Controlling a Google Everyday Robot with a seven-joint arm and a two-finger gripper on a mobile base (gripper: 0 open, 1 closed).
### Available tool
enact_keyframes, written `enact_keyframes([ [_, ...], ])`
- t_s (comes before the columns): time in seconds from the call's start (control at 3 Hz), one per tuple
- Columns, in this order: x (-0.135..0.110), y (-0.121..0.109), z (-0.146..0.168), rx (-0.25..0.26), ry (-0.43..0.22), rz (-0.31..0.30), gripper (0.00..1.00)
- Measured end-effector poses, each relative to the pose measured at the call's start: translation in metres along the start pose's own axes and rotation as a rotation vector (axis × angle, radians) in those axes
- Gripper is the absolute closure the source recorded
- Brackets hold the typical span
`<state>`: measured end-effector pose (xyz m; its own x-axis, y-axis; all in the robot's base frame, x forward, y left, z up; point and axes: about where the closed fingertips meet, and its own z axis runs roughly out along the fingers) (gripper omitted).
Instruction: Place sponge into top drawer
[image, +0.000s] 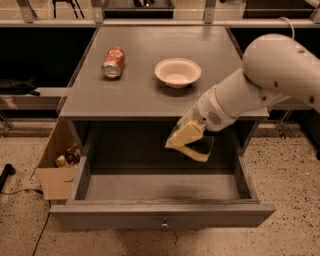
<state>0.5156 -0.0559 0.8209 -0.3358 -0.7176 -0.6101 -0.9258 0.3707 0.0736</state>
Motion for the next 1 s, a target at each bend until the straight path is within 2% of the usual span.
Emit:
enact_keyframes([
  [0.33,0.031,0.015,0.028,-0.031,-0.013,0.094,1.00],
  [0.67,0.031,0.015,0.028,-0.031,-0.013,0.094,1.00],
  [1.0,0.037,0.020,0.043,-0.046,-0.010,0.092,1.00],
])
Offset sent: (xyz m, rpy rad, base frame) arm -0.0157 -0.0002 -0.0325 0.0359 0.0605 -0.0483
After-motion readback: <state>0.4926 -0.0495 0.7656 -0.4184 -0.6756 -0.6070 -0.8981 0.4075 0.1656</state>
